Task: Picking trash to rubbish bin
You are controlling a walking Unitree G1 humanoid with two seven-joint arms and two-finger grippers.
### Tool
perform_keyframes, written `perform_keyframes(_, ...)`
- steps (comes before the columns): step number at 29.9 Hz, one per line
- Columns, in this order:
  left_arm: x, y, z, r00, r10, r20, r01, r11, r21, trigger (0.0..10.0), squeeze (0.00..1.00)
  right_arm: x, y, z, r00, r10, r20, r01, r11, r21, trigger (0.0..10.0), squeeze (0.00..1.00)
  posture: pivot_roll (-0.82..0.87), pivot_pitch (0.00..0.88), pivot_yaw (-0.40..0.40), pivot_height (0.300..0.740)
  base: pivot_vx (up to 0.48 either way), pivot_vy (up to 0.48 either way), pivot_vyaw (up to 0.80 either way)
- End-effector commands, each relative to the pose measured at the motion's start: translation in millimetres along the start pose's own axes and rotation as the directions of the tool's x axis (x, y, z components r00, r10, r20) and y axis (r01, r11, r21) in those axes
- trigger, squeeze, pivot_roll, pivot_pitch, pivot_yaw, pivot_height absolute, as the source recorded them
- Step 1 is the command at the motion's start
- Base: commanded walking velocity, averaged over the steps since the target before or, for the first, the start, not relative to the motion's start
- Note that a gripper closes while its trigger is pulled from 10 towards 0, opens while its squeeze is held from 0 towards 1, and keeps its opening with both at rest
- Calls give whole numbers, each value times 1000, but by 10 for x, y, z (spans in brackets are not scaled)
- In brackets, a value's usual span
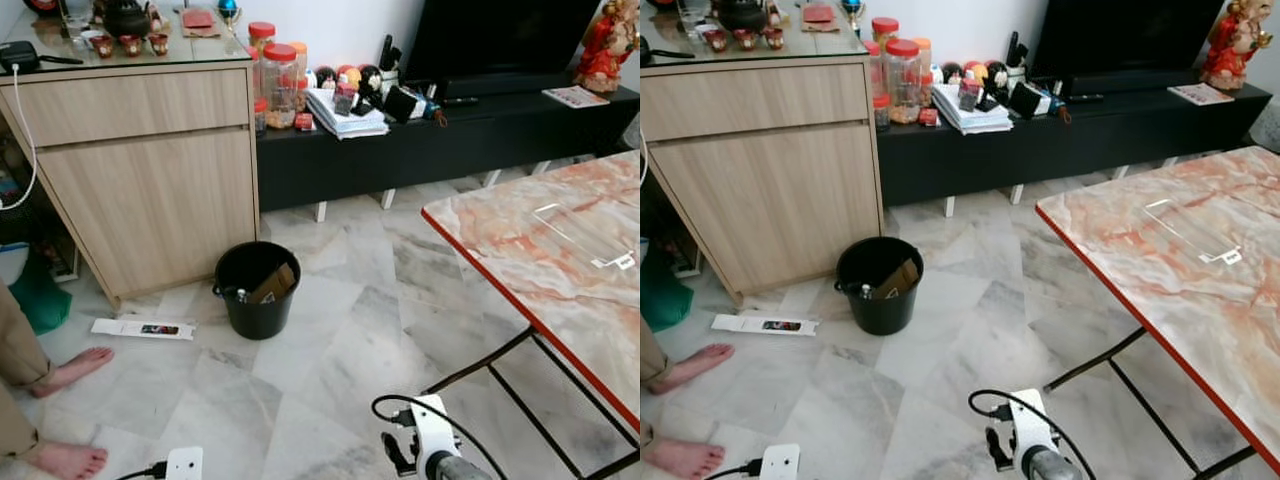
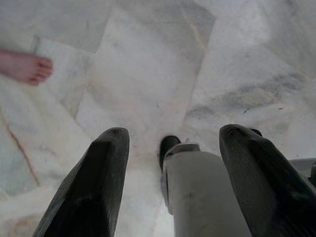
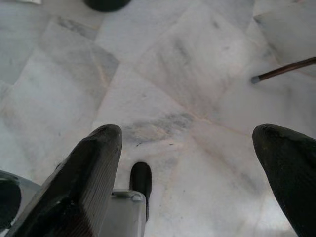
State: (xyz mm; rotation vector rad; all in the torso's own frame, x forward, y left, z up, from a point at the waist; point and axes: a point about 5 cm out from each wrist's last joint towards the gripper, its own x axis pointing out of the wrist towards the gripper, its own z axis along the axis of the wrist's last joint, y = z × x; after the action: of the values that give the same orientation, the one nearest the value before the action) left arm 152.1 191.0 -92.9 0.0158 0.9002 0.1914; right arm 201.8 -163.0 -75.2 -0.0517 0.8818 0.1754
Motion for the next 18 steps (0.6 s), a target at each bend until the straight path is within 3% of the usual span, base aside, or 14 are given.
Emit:
perform_keyframes(1, -7, 1, -33, 1000, 2, -16, -2, 1000, 14, 10000, 0, -3, -6, -16, 1000, -3, -9, 3, 1000, -3, 10000, 0, 47, 0, -112, 740, 0, 0, -800)
perform_keyframes(18, -4, 15, -34, 1000, 4, -23, -4, 1000, 19, 10000, 0, -2, 9, -24, 1000, -3, -12, 3, 1000, 0, 10000, 0, 47, 0, -107, 740, 0, 42, -800)
